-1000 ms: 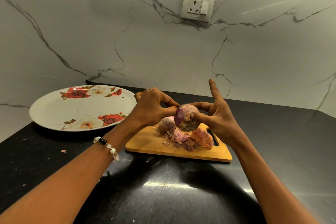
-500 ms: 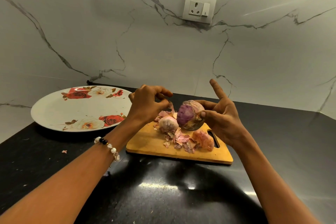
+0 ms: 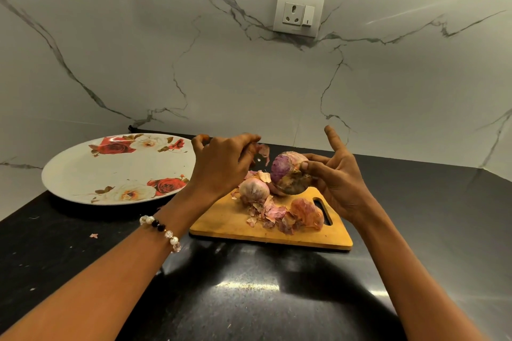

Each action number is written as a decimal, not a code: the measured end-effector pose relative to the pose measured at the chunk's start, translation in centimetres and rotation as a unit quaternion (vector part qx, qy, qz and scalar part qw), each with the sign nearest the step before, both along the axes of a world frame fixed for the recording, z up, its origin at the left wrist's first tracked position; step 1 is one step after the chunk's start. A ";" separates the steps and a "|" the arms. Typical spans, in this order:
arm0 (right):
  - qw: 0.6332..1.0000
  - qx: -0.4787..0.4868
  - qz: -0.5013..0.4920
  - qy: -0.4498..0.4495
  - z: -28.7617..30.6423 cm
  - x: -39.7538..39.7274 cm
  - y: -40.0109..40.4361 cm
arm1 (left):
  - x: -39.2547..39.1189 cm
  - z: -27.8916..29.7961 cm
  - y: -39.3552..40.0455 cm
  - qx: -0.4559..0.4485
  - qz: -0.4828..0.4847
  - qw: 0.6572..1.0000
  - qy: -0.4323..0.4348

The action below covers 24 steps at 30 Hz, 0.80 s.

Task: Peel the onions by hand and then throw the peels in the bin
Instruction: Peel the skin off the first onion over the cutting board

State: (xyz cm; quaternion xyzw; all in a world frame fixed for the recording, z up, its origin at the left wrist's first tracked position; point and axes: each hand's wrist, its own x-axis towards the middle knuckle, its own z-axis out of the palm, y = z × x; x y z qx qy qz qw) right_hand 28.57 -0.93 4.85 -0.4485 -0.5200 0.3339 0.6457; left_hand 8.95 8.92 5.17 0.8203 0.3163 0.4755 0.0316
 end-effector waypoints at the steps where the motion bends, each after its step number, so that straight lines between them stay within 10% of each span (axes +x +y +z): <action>1: 1.000 -0.002 0.002 -0.002 0.0 -0.1 -0.1 | 0.0 0.0 -0.1 0.008 0.002 1.000 0.002; 24: 0.998 -0.010 -0.020 -0.053 0.3 -0.7 -0.5 | 0.3 0.1 -0.4 -0.047 0.030 0.995 0.087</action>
